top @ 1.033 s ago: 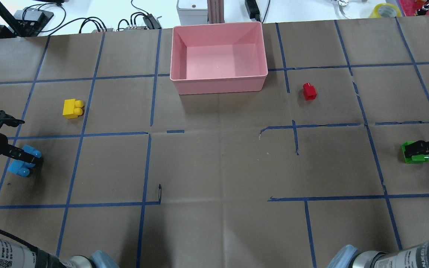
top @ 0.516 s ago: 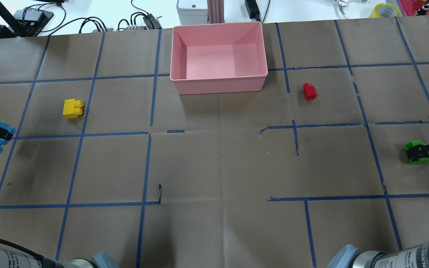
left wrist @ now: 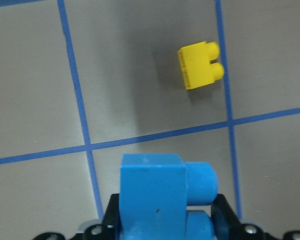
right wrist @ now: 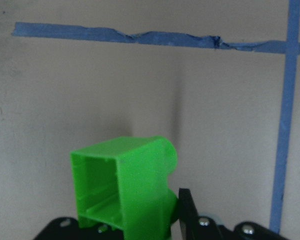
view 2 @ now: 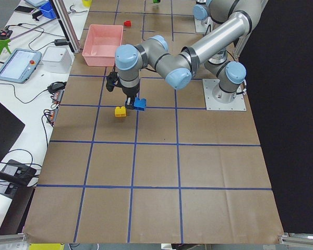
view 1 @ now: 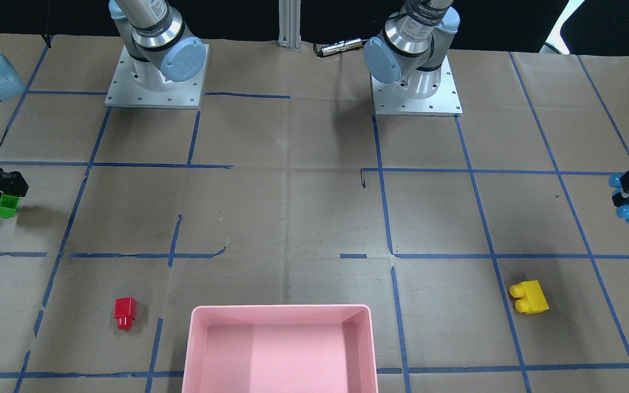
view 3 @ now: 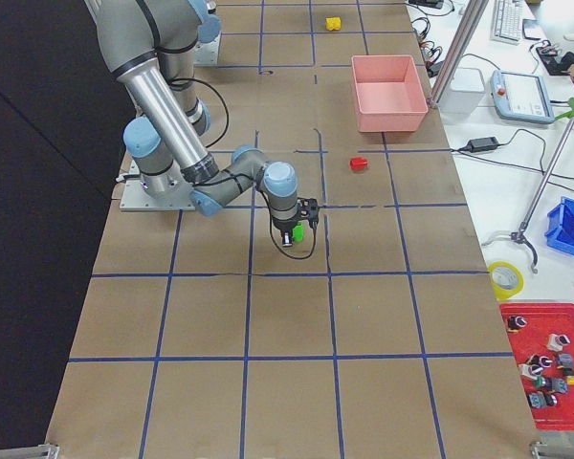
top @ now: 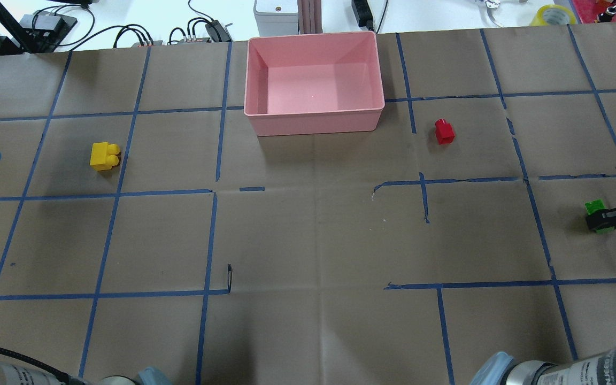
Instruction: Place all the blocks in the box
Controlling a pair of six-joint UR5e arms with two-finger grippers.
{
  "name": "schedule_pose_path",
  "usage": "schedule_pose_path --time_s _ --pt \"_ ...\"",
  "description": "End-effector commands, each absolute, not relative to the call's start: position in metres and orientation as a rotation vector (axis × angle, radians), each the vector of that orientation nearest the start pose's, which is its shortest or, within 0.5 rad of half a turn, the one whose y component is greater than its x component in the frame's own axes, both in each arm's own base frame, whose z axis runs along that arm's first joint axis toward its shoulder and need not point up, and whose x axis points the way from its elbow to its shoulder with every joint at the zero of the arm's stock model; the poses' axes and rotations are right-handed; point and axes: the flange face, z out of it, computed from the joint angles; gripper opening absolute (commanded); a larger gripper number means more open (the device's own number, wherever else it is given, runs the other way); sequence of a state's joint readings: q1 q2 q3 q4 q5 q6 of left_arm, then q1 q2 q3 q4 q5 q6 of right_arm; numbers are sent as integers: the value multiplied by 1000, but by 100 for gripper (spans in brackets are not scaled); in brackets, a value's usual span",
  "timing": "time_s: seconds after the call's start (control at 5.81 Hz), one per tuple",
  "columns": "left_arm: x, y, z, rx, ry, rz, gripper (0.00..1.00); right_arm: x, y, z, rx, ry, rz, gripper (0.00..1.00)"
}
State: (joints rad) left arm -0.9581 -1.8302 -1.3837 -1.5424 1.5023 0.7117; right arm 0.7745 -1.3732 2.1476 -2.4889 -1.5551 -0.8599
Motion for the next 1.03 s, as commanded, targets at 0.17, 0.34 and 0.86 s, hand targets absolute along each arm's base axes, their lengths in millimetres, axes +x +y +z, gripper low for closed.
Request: schedule_pose_path --time_s 0.17,0.34,0.86 --pt "79 -622 467 -107 3226 -4 19 -211 -462 315 -265 3289 -174 7" --pt "16 -642 473 -161 3210 -58 19 -165 -488 348 -347 3252 -157 7" --pt "-98 -692 469 -171 3185 -96 19 39 -556 392 -575 2739 -407 8"
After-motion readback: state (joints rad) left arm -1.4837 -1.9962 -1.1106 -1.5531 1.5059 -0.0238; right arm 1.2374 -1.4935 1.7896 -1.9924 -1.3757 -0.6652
